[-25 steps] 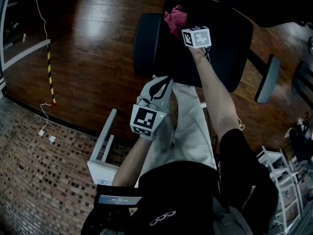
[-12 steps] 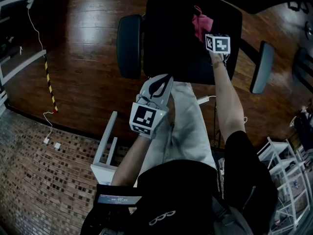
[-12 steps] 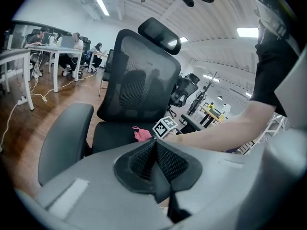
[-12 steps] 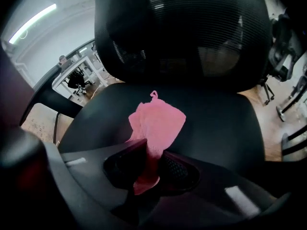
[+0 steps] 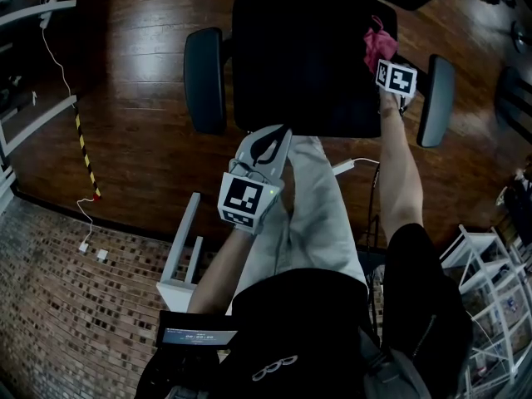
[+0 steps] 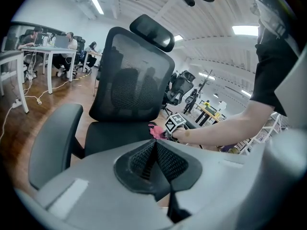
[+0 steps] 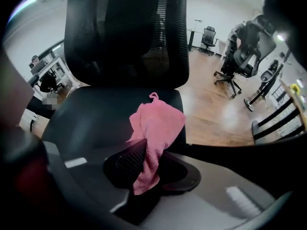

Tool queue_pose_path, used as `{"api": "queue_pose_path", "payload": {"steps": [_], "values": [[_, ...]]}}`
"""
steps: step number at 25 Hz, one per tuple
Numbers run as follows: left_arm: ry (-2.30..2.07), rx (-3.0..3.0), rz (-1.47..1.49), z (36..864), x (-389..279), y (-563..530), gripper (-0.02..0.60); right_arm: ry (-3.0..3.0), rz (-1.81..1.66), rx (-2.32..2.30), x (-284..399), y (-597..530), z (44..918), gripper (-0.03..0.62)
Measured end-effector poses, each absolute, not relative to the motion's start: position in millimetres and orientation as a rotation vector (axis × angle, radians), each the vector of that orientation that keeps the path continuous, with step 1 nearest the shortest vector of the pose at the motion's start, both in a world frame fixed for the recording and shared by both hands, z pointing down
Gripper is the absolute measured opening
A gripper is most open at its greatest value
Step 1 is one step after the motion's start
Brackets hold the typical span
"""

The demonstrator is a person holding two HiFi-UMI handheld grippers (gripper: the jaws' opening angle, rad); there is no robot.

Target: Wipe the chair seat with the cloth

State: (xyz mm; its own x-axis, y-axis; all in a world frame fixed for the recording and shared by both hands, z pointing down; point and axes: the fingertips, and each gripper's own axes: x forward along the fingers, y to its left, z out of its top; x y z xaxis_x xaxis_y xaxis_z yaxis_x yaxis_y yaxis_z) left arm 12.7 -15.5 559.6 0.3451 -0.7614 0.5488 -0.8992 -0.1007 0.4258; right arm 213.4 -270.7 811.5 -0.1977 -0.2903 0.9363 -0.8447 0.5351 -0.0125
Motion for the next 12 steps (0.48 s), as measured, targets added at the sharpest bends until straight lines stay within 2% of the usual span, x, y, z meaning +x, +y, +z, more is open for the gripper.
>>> {"api": "queue_pose_path", "payload": {"steps": [7,12], "values": [[-1.445,1.908,0.251,556.6,16.9,-11.8,-0.008,-1.713,0.653,1.036,231.2,-273.5,805.8,0.071],[-1.448,1.908,0.244,556.8,14.7,-7.3,-0.008,-1.758,0.696,0.984,214.4,-262.0,812.2,0.071]]}}
